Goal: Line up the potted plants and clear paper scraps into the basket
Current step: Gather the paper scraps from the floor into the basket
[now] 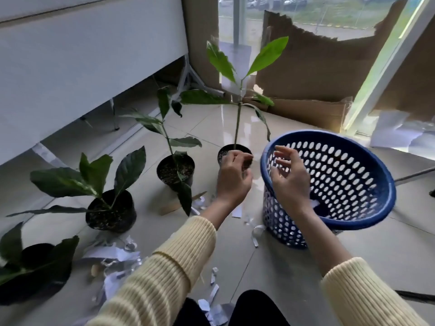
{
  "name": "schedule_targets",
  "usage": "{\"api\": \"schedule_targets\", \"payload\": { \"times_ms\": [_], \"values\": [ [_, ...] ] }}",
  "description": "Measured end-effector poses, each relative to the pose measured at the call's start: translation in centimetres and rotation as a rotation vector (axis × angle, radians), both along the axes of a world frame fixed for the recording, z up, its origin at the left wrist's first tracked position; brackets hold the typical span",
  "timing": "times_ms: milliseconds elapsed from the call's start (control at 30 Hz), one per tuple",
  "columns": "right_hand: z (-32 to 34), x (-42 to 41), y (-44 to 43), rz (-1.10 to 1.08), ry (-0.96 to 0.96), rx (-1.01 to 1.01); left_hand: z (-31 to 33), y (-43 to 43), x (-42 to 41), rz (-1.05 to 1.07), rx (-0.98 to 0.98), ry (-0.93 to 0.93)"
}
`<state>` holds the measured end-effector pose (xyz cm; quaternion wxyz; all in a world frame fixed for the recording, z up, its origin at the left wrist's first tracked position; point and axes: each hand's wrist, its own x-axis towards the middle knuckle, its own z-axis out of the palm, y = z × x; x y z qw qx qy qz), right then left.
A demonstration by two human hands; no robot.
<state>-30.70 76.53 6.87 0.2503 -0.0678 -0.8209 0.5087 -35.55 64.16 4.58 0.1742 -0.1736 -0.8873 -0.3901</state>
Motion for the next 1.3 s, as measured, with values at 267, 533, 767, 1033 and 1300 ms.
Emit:
{"api": "schedule_targets", "payload": {
  "times_ms": [267, 533, 767, 1033, 1300],
  "values": [
    [-7.6, -2.5, -8.2, 0.264, -0.284, -0.027, -7.3, -11.1, 0.3, 0.326, 0.059, -0.188],
    [-17.0, -5.6, -8.4, 0.179, -0.640, 0.065, -16.6, -18.4, -0.8, 0.430, -0.052, -0.603],
    [-23.3, -10.7, -6.9, 0.173, -0.856, 0.206, -23.0, -21.4, -4.1, 0.380, -0.231, -0.797],
    [-27.8, -13.7, -7.9, 0.297, -0.947, 0.414, -26.1, -22.1, -7.2, 0.257, -0.439, -0.869],
    [-29.1, -16.0, -12.4, 0.558, -0.826, 0.512, -27.3, -20.7, -7.1, 0.123, -0.454, -0.794]
  ]
}}
